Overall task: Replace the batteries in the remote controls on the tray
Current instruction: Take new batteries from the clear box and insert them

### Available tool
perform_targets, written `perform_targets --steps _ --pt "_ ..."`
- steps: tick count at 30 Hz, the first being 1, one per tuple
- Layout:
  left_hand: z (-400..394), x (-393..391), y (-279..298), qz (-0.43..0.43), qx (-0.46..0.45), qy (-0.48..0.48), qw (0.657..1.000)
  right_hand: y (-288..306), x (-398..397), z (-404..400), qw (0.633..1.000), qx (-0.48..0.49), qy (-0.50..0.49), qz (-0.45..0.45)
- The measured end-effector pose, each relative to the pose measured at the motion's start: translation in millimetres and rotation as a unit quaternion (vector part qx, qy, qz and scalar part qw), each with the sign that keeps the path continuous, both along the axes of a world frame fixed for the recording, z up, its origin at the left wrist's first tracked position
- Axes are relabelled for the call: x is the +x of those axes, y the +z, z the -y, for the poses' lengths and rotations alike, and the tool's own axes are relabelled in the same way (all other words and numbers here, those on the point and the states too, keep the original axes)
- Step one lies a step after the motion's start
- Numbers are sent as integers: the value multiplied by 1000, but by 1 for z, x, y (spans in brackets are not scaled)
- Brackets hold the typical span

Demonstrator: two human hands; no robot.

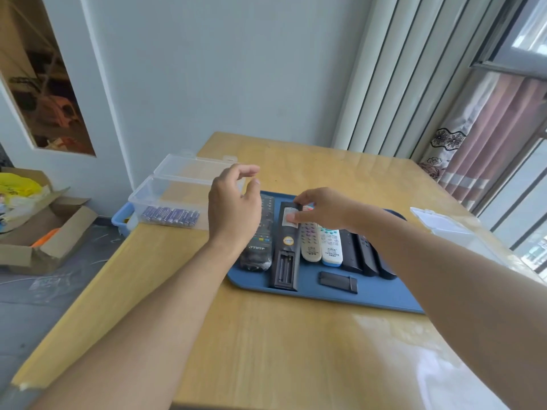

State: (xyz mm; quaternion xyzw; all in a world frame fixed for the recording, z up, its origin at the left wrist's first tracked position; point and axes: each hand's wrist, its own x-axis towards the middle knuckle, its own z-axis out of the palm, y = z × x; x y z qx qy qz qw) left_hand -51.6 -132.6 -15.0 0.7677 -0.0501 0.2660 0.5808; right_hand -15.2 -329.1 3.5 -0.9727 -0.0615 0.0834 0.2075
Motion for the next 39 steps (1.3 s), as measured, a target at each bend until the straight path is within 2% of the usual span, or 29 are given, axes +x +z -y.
perform_targets --steps 5,12,15,17,19,21,24,26,28,32,39 --pt "-2 4 -8 -24 59 8 998 1 5 -5 991 -124 43 2" --pt "-20 9 0 10 -1 21 1000 5 9 -14 985 -158 60 -18" --pt "-55 21 -2 53 27 78 995 29 16 -28 990 -127 36 59" --pt "-87 29 -5 54 52 128 989 42 20 -47 987 -55 19 149" --pt "-115 36 -10 31 55 173 983 50 21 -75 981 13 27 191" --pt "-131 43 -16 5 28 202 979 50 22 -108 982 32 64 172" --pt "-131 49 -19 -30 -25 201 979 40 26 -153 990 16 107 91" --pt "-127 50 -20 -45 -61 185 980 30 32 -177 991 -51 115 39" --pt "-128 51 -21 -59 -89 177 978 21 40 -191 985 -132 111 29" --pt "-127 53 -21 -76 -78 182 977 15 49 -201 949 -264 170 18" --pt "-126 57 -24 -88 -70 187 976 15 58 -216 949 -294 110 -11"
